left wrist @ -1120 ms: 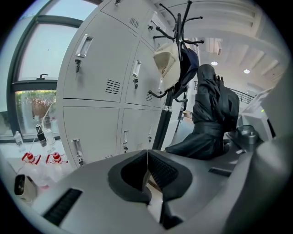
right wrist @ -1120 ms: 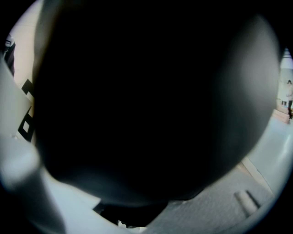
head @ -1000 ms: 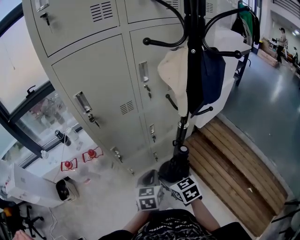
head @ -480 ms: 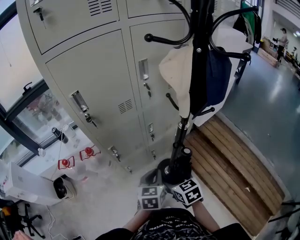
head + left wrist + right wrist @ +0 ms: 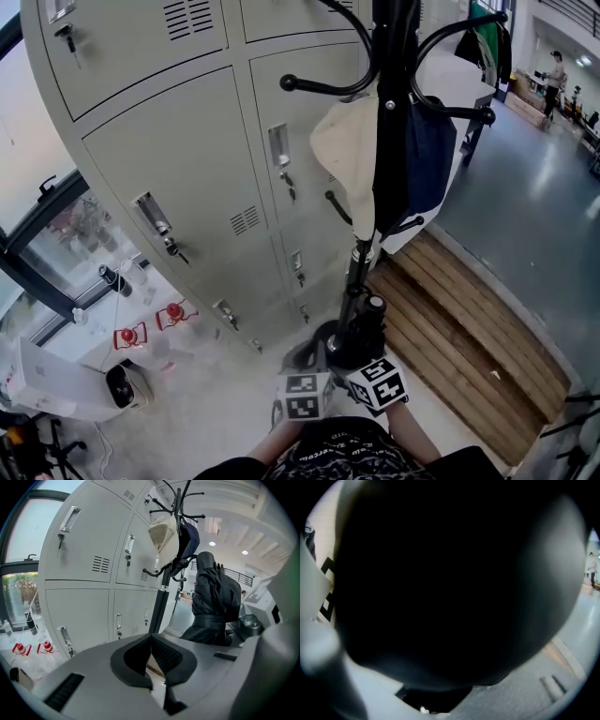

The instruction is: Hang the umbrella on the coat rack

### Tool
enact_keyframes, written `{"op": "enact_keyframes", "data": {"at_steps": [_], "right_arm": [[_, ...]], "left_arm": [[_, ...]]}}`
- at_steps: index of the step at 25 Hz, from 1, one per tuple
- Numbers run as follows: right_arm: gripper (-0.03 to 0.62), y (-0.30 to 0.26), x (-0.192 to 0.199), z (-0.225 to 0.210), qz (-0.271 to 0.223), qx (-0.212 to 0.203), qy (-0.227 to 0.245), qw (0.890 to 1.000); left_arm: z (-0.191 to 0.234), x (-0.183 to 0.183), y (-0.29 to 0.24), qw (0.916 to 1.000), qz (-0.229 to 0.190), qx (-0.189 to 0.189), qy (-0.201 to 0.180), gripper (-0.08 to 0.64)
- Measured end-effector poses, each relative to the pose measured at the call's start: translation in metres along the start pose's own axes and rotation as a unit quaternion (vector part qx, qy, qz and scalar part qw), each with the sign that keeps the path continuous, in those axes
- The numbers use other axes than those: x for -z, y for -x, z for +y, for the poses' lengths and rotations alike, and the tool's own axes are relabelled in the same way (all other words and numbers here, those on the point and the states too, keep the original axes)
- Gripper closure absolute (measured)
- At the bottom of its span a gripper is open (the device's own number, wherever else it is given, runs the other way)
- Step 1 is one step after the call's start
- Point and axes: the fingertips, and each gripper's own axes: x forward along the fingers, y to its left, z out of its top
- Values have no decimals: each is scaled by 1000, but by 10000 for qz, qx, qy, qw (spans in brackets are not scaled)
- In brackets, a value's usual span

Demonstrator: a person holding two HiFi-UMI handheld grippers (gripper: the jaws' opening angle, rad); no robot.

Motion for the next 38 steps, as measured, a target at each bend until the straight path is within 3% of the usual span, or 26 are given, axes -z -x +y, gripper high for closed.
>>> {"op": "enact_keyframes", "data": {"at_steps": [25, 38], "right_arm": [[285, -14, 17, -15, 232, 181, -467, 9985], [285, -29, 24, -33, 285, 284, -817, 9958]], "left_arm": [[-4, 11, -24, 9989, 330, 320, 68, 548], [-5, 2, -41, 9975, 371, 591, -122, 547]]}}
